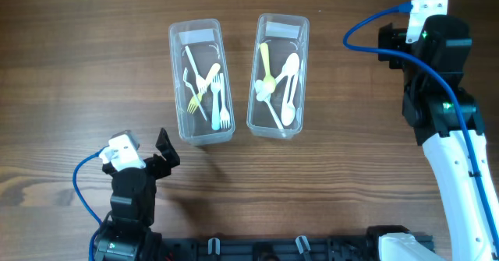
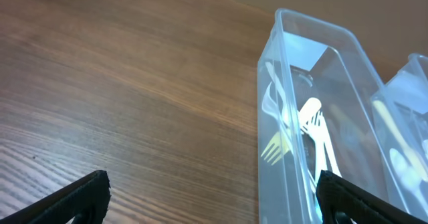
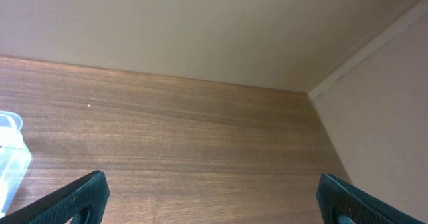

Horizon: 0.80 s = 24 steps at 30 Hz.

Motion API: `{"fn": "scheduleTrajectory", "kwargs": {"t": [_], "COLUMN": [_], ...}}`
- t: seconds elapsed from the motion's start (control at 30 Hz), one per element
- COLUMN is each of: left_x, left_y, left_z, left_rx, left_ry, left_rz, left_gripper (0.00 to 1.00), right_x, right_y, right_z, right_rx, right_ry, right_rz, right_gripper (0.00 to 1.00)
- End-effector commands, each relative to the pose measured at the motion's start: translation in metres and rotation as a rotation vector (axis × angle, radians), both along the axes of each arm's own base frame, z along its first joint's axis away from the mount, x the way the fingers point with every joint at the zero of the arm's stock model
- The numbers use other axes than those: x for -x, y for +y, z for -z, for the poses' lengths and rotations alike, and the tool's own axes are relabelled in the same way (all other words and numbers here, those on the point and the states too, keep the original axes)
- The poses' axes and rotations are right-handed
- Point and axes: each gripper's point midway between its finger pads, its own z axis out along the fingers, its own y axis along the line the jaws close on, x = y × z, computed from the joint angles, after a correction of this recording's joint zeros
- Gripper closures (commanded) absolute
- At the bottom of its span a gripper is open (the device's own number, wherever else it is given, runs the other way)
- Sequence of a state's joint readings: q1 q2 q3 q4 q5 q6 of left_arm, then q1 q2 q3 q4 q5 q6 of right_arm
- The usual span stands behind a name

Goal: Pack container

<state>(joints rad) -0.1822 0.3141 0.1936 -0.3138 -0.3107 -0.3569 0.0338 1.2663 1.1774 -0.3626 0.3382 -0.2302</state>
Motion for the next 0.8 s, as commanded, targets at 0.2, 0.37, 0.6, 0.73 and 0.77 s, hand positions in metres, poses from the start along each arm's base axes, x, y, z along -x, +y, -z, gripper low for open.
{"fn": "scheduleTrajectory", "kwargs": {"t": [0.2,0.37,0.6,0.73,0.77], "left_x": [0.013,0.013,0.013,0.013,0.013], "left_y": [0.005,0.005,0.005,0.005,0.005], "left_z": [0.027,0.027,0.027,0.027,0.027], "left_rx": [-0.037,-0.037,-0.037,-0.037,-0.037], "left_ry": [0.117,0.117,0.117,0.117,0.117], "left_rz": [-0.01,-0.01,-0.01,-0.009,-0.01], "left_gripper": [0.0,0.0,0.0,0.0,0.0], "right_x": [-0.003,0.029,0.173,0.255,0.269], "right_y": [-0.003,-0.004,-0.009,-0.011,-0.012], "right_z": [0.006,-0.047,-0.172,-0.2,-0.199], "right_rx": [0.012,0.007,-0.01,-0.018,-0.019], "right_ry": [0.017,-0.121,-0.549,-0.73,-0.745], "right_rz": [0.013,0.014,0.016,0.017,0.017], "right_gripper": [0.0,0.0,0.0,0.0,0.0]}}
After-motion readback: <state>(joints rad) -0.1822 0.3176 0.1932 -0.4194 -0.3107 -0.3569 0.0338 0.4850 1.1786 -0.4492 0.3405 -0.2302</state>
